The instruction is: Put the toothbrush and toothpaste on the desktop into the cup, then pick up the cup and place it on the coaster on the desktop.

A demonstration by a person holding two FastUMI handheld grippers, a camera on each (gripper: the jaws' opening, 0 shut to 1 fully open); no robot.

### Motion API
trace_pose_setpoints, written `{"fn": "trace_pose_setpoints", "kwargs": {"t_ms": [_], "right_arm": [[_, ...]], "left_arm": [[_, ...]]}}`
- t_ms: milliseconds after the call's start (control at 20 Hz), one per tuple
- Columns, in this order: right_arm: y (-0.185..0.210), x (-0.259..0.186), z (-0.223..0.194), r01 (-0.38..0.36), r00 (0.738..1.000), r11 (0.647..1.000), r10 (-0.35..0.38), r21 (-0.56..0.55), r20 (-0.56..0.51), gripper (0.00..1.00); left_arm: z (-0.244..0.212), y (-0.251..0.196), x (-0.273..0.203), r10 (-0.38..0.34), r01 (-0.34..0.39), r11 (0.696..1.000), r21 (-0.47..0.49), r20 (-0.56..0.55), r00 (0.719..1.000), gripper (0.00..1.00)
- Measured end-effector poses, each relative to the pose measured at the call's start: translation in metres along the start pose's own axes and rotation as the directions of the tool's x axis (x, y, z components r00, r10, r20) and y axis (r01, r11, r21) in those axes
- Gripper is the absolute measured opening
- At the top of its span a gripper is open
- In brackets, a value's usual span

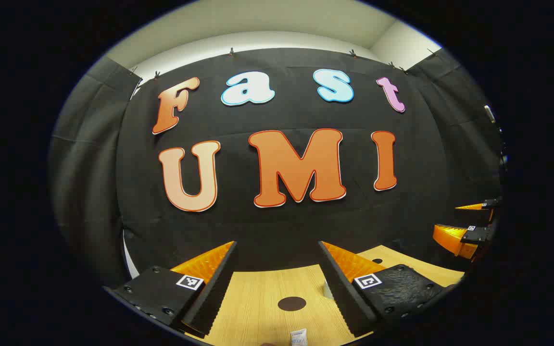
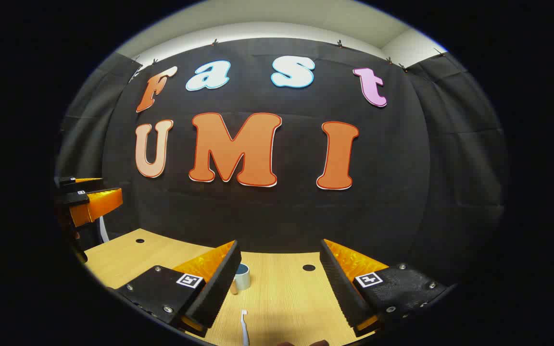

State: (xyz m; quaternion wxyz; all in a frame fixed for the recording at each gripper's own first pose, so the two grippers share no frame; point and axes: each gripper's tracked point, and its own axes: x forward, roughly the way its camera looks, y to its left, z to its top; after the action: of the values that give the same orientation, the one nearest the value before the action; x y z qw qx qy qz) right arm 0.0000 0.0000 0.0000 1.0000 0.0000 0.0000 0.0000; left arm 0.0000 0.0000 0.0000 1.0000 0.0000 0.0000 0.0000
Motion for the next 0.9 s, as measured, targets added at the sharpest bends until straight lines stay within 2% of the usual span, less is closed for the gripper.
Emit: {"fn": "trace_pose_setpoints", "kwargs": {"t_ms": [550,900], "right_arm": [[-0.001,0.002,-0.002,0.008,1.000,1.000,-0.008,-0.003,-0.005,0.99],[0.006,0.000,0.012,-0.015,0.999,1.000,0.015,-0.015,0.037,0.99]], "left_arm": [[-0.001,-0.005,0.003,-0.013,0.013,1.000,-0.008,0.000,1.000,0.98],[0.012,-0.003,0.000,-0.007,0.008,1.000,-0.013,0.033,0.999,0.98]]}}
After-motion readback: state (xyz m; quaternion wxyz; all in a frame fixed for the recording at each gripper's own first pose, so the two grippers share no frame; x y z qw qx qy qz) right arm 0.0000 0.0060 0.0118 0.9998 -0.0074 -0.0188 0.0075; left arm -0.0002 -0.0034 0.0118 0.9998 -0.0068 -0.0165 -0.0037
